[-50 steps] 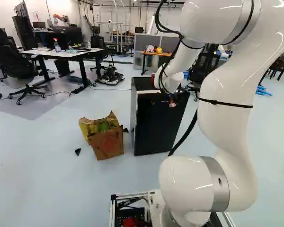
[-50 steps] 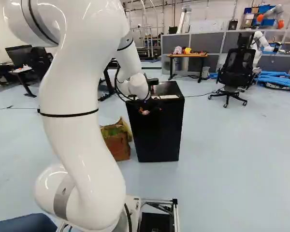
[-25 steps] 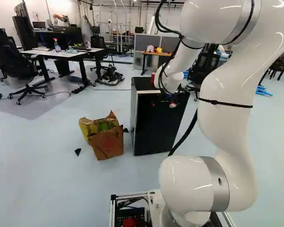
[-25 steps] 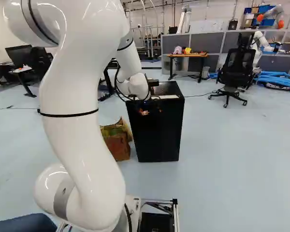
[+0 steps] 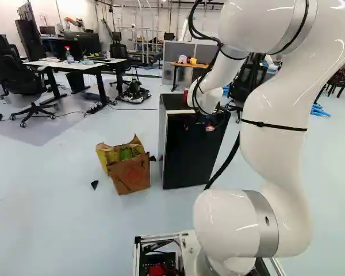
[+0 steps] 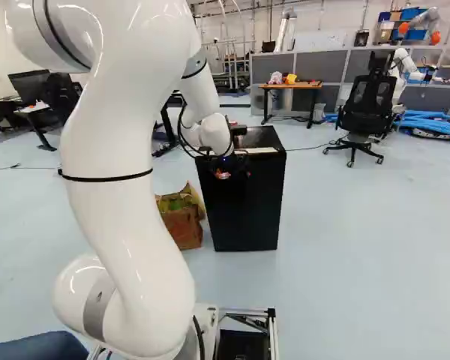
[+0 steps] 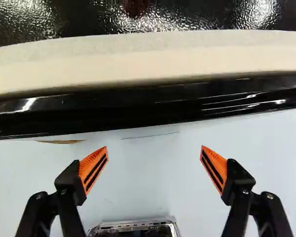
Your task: Grab a drink from the fridge
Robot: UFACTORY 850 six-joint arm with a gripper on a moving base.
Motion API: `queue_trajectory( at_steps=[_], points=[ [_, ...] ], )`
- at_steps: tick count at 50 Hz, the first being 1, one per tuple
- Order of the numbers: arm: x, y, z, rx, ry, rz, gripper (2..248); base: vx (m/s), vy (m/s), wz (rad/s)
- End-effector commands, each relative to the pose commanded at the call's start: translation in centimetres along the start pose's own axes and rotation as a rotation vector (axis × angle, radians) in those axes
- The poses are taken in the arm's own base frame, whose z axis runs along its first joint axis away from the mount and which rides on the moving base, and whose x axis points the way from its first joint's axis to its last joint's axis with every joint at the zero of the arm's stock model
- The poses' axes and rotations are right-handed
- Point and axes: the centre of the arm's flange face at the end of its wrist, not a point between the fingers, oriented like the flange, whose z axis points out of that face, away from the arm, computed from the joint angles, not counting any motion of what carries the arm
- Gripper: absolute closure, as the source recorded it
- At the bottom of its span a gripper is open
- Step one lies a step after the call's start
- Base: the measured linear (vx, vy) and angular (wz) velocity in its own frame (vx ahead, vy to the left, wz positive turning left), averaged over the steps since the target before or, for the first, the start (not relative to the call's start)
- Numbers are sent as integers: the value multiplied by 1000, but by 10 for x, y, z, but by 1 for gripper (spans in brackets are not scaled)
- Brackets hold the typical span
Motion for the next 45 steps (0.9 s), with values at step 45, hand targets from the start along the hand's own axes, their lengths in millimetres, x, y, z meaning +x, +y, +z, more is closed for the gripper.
queue_trajectory(
  at_steps=[45],
  points=[
    [-6, -1, -8, 1, 58, 0, 3, 0, 0, 0]
  ],
)
